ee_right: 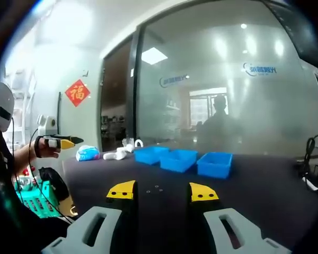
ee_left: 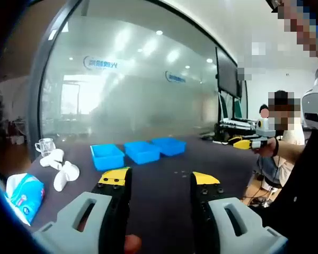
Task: Sort the screws, nuts, and washers into the corresponding bins
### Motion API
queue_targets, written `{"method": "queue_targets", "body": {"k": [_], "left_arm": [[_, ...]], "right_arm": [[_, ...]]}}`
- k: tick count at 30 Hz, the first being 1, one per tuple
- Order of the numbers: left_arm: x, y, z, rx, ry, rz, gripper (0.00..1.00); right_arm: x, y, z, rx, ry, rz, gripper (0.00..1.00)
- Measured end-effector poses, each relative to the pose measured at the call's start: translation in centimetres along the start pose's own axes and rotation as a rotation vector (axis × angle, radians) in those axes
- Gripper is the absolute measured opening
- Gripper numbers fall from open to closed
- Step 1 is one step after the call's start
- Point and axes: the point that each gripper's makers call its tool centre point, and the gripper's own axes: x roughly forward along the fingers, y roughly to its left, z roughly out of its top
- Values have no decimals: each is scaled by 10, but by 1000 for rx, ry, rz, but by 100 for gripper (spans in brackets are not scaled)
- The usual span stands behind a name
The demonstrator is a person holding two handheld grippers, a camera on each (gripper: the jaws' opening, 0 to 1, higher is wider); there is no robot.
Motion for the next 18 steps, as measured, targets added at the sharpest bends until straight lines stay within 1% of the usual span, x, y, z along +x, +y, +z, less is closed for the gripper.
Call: {"method": "queue_targets", "body": {"k": [7, 18], "left_arm": [[-2, 1, 0, -2, -1, 1, 43], [-4, 0, -1, -7, -3, 1, 43]], "right_arm": [[-1, 2, -3, -6, 15, 1, 33], [0, 6, -3, -15, 23, 10, 33]]}}
